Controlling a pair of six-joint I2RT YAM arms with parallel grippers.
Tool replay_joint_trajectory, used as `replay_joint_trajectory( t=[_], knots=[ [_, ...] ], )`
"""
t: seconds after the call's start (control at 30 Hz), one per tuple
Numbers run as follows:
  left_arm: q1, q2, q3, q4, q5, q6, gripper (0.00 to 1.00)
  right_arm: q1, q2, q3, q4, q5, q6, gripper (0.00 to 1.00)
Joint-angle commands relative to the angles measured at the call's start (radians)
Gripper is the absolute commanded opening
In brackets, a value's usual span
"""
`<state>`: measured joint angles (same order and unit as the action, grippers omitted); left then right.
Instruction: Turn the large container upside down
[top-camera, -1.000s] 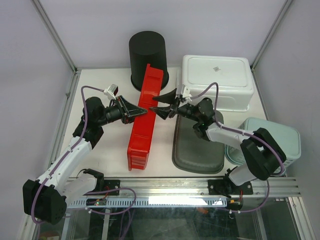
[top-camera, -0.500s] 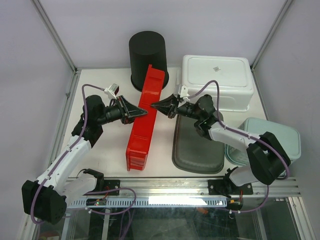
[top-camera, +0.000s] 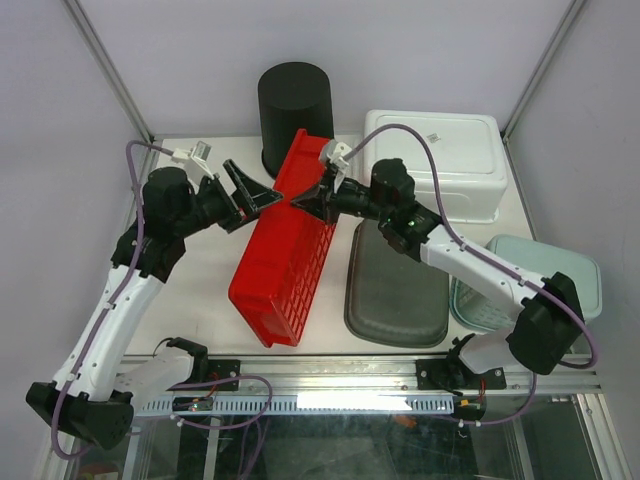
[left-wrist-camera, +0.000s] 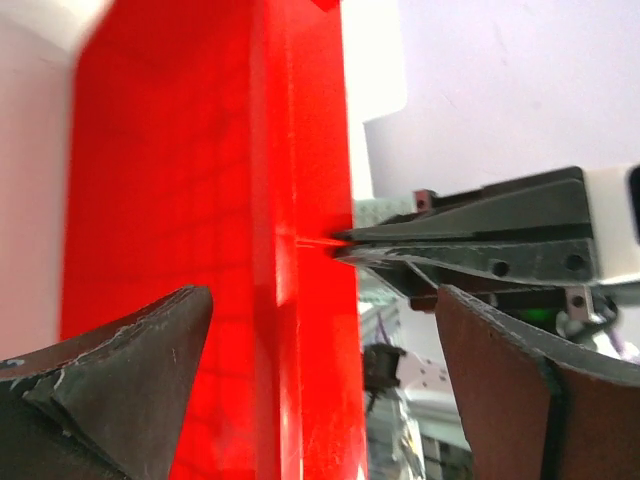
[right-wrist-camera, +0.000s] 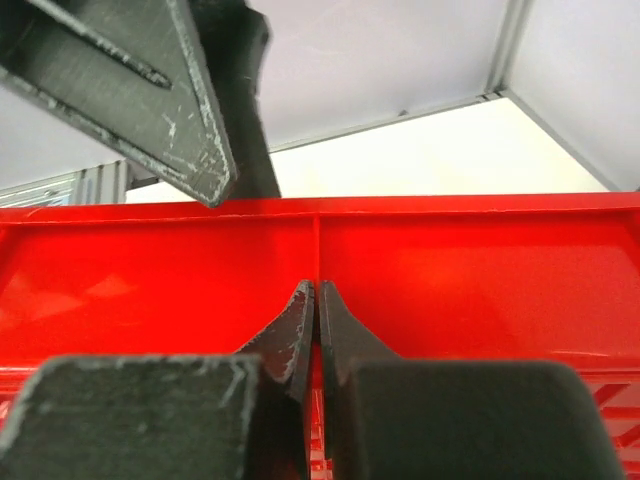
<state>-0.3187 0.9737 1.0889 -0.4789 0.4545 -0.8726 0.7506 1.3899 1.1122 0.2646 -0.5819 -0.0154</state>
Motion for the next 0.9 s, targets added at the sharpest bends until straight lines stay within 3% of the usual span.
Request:
replay_joint_trajectory(
  t=[0.0,0.13,0.27,0.37,0.5,0.6,0.63,0.7,0.77,0.87],
  knots=[
    [0.012,-0.039,0.162,-0.258,-0.286,0.136,0.99,0.048,0.025,0.192,-0.136,0.164,-0.04,0.0],
    [0.014,-0.071,0.302,-0.386,-0.524,0.142,0.99,0.076,0.105,0.262,-0.168,0.179,-0.054,0.0],
    [0.013,-0.112,0.407,-0.47,-0.709,0.098,0.99,0.094,0.28,0.486,-0.358,0.18,-0.059,0.0],
    [0.013,-0.177,0.43,-0.497,-0.841,0.054,0.99,0.122,0.429,0.65,-0.454,0.27,-0.067,0.0],
    [0.013,-0.235,0.429,-0.504,-0.905,0.032,0.99,0.153,0.609,0.838,-0.504,0.433,-0.009,0.0],
    [0.013,-0.234,0.433,-0.51,-0.881,0.036,0.99,0.17,0.752,1.02,-0.549,0.445,0.039,0.0],
    [0.012,-0.229,0.435,-0.515,-0.872,0.039,0.99,0.173,0.79,1.068,-0.542,0.42,0.061,0.08],
    [0.013,-0.212,0.433,-0.522,-0.848,0.049,0.99,0.177,0.837,1.133,-0.512,0.357,0.134,0.57],
    [0.014,-0.19,0.44,-0.535,-0.832,0.069,0.99,0.18,0.843,1.149,-0.479,0.319,0.184,0.96],
    [0.013,-0.162,0.442,-0.541,-0.816,0.105,0.99,0.181,0.774,1.075,-0.484,0.368,0.154,1.0]
  ],
)
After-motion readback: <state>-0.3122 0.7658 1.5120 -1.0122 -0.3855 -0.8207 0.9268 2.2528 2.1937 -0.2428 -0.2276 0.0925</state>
